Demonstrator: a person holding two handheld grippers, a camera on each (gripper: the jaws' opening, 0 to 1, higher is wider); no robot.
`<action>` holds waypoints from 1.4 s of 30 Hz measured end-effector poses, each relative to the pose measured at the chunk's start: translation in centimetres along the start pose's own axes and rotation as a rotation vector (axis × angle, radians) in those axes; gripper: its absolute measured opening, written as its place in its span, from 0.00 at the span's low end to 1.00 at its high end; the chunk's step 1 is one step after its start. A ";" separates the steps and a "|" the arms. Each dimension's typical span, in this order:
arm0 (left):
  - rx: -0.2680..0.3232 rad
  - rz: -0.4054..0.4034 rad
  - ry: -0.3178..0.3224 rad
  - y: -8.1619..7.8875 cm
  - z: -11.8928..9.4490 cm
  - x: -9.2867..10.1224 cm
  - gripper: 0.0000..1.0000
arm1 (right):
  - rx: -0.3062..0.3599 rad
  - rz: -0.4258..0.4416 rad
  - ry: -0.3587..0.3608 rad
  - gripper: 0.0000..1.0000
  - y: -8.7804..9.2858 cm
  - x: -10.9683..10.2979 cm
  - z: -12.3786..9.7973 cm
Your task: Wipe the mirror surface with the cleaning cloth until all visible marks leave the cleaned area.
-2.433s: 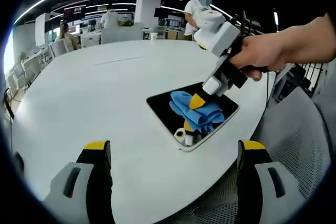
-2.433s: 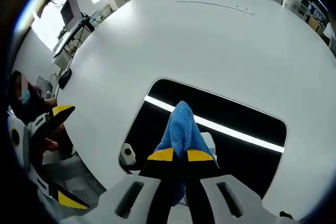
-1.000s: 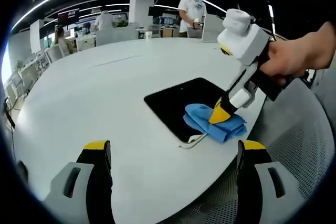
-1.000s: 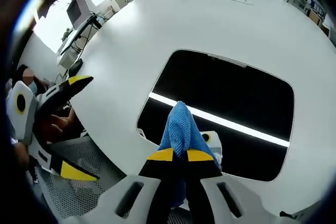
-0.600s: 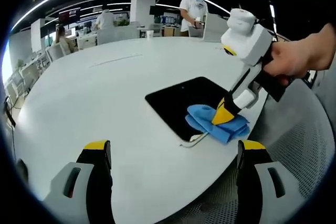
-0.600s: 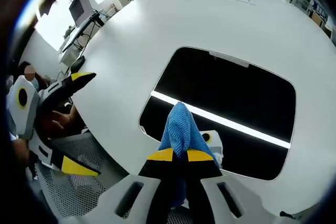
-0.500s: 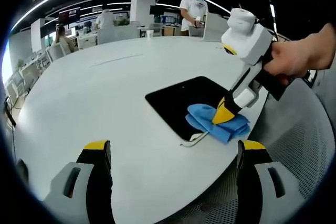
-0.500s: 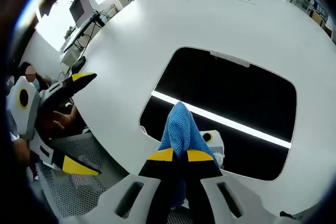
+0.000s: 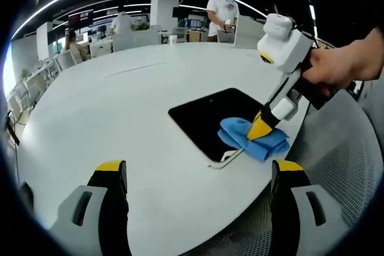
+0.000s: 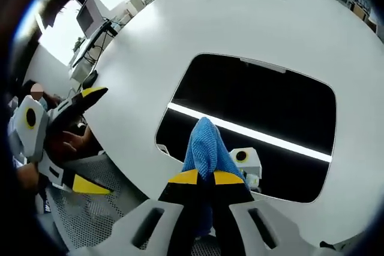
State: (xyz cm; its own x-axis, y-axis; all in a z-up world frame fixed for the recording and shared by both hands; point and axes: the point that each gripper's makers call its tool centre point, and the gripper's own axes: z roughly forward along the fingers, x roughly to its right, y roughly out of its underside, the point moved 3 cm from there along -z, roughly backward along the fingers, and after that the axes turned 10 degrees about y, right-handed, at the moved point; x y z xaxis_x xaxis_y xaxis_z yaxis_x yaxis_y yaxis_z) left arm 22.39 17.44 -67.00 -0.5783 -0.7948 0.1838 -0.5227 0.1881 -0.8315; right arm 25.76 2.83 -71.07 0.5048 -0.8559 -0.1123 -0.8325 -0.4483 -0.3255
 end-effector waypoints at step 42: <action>-0.004 -0.005 -0.006 0.1 0.0 -0.1 0.99 | 0.005 0.105 0.015 0.01 -0.1 3.5 -0.2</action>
State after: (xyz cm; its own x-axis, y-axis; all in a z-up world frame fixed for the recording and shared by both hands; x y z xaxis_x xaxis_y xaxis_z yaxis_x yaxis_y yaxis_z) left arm 22.39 17.59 -67.10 -0.5717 -0.7994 0.1849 -0.5282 0.1861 -0.8285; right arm 27.62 -0.18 -71.28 0.4111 -0.9020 -0.1320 -0.8795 -0.3544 -0.3176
